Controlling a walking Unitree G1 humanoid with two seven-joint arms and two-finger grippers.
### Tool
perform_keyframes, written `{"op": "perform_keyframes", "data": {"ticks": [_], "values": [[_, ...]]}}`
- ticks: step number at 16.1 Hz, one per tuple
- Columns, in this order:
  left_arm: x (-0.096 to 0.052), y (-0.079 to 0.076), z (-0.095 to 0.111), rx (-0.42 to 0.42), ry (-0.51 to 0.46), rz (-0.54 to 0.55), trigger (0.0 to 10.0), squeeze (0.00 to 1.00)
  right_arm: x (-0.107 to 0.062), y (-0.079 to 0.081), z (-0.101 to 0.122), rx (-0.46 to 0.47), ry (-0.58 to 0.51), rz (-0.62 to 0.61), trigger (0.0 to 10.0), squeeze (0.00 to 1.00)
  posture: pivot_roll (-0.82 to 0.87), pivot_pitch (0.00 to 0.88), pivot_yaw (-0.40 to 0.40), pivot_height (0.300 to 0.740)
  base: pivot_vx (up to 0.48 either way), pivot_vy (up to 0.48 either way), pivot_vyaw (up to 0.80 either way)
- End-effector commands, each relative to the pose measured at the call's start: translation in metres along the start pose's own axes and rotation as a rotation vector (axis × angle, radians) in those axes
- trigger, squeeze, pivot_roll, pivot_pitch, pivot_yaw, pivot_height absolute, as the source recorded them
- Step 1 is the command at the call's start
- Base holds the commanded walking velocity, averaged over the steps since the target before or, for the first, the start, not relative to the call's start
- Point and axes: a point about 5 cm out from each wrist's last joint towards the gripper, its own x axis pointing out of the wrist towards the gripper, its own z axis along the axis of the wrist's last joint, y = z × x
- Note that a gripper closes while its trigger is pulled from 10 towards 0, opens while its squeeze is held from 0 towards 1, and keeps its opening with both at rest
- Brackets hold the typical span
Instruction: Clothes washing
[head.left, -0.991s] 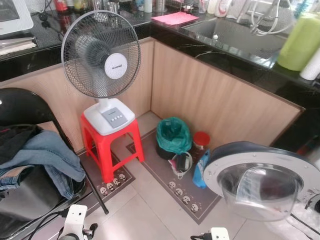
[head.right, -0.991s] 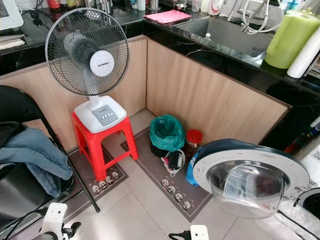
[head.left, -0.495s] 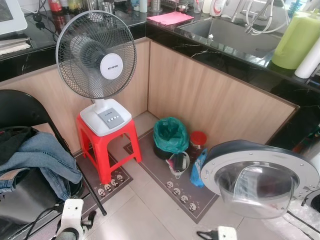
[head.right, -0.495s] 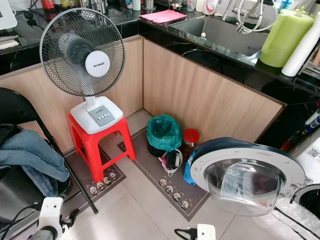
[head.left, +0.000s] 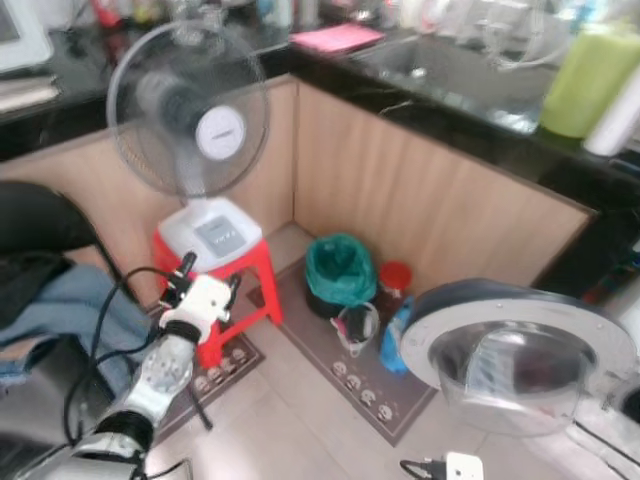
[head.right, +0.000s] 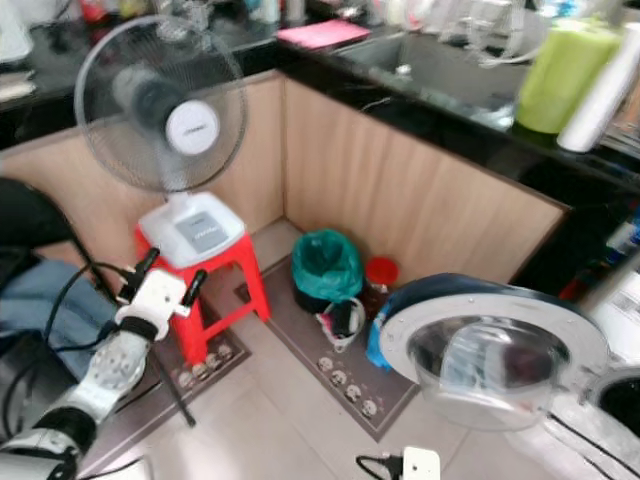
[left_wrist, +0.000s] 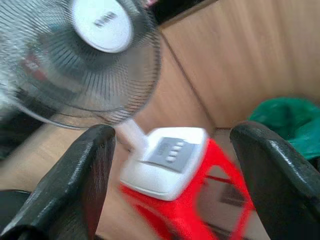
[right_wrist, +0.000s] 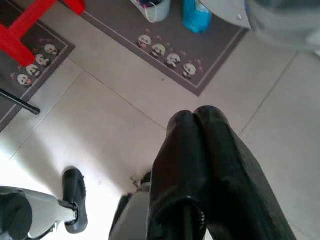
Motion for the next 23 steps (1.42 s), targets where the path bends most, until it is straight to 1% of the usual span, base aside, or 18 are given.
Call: {"op": "perform_keyframes", "data": {"ticks": [1, 3, 4, 6, 7, 8, 9, 10, 11, 12, 14, 15, 16, 17, 18, 20, 22, 23], "values": [[0.004, 0.001, 0.009, 0.014, -0.055, 0.025, 10.0, 0.0, -0.001, 0.0, 0.001, 0.011, -0.016, -0.001, 10.0, 0.0, 0.19, 0.0, -0.105, 0.74, 0.0, 0.0, 0.0], [0.002, 0.006, 0.01, -0.022, -0.039, 0.096, 10.0, 0.0, -0.001, -0.001, 0.001, 0.001, -0.021, 0.005, 10.0, 0.0, 0.19, 0.0, -0.108, 0.74, 0.0, 0.0, 0.0], [-0.002, 0.011, 0.015, -0.126, -0.048, 0.15, 10.0, 0.0, -0.001, -0.002, 0.001, -0.005, -0.022, 0.006, 10.0, 0.0, 0.19, 0.0, -0.11, 0.74, 0.0, 0.0, 0.0], [-0.022, 0.019, 0.01, -0.159, 0.019, 0.208, 10.0, 0.0, -0.001, -0.003, 0.001, -0.008, -0.022, 0.004, 10.0, 0.0, 0.2, 0.0, -0.114, 0.74, 0.0, 0.0, 0.0], [-0.031, 0.02, 0.019, -0.212, -0.085, 0.197, 10.0, 0.0, -0.001, -0.004, 0.001, -0.014, -0.022, 0.006, 10.0, 0.0, 0.2, 0.0, -0.116, 0.74, 0.0, 0.0, 0.0], [-0.04, 0.016, 0.014, -0.265, -0.055, 0.182, 10.0, 0.0, -0.001, -0.004, 0.001, -0.018, -0.018, 0.01, 10.0, 0.0, 0.21, 0.0, -0.118, 0.74, 0.0, 0.0, 0.0], [-0.042, 0.015, 0.009, -0.289, -0.01, 0.185, 10.0, 0.0, -0.001, -0.004, 0.001, -0.019, -0.017, 0.011, 10.0, 0.0, 0.21, 0.0, -0.119, 0.74, 0.0, 0.0, 0.0], [-0.045, 0.012, -0.006, -0.345, 0.088, 0.185, 10.0, 0.0, -0.001, -0.003, 0.001, -0.021, -0.014, 0.013, 10.0, 0.0, 0.21, 0.0, -0.12, 0.74, 0.0, 0.0, 0.0], [-0.053, 0.001, -0.032, -0.434, 0.255, 0.137, 10.0, 0.0, 0.0, -0.003, 0.001, -0.023, -0.008, 0.017, 10.0, 0.0, 0.21, 0.0, -0.121, 0.74, 0.0, 0.0, 0.0], [-0.062, -0.01, -0.051, -0.474, 0.389, 0.085, 10.0, 0.0, 0.0, -0.002, 0.001, -0.024, -0.001, 0.021, 10.0, 0.0, 0.21, 0.0, -0.123, 0.74, 0.0, 0.0, 0.0], [-0.087, -0.029, -0.08, -0.486, 0.633, 0.006, 10.0, 0.0, 0.001, -0.001, -0.001, -0.052, 0.024, 0.038, 10.0, 0.0, 0.21, 0.0, -0.131, 0.74, 0.0, 0.0, 0.0], [-0.088, -0.03, -0.081, -0.49, 0.637, 0.0, 10.0, 0.0, 0.001, -0.001, -0.001, -0.052, 0.025, 0.038, 10.0, 0.0, 0.21, 0.0, -0.131, 0.74, 0.0, 0.0, 0.0], [-0.099, -0.037, -0.088, -0.463, 0.707, -0.049, 10.0, 0.0, 0.001, -0.001, -0.002, -0.056, 0.036, 0.038, 10.0, 0.0, 0.21, 0.0, -0.131, 0.74, 0.0, 0.0, 0.0], [-0.128, -0.05, -0.102, -0.41, 0.87, -0.127, 10.0, 0.0, 0.001, -0.001, -0.004, -0.064, 0.06, 0.038, 10.0, 0.0, 0.21, 0.0, -0.13, 0.74, 0.0, 0.0, 0.0], [-0.147, -0.055, -0.111, -0.381, 0.978, -0.164, 10.0, 0.0, 0.001, -0.001, -0.005, -0.07, 0.078, 0.037, 10.0, 0.0, 0.21, 0.0, -0.131, 0.74, 0.0, 0.0, 0.0], [-0.172, -0.06, -0.12, -0.367, 1.107, -0.191, 10.0, 0.0, 0.001, -0.001, -0.008, -0.087, 0.108, 0.034, 10.0, 0.0, 0.2, 0.0, -0.131, 0.74, 0.0, 0.0, 0.0], [-0.186, -0.065, -0.123, -0.365, 1.192, -0.189, 10.0, 0.0, 0.001, -0.002, -0.011, -0.087, 0.147, 0.026, 10.0, 0.0, 0.2, 0.0, -0.132, 0.74, 0.0, 0.0, 0.0], [-0.184, -0.068, -0.122, -0.367, 1.189, -0.2, 10.0, 0.0, 0.0, -0.002, -0.013, -0.091, 0.17, 0.014, 10.0, 0.0, 0.19, 0.0, -0.127, 0.74, 0.0, 0.0, 0.0]]}}
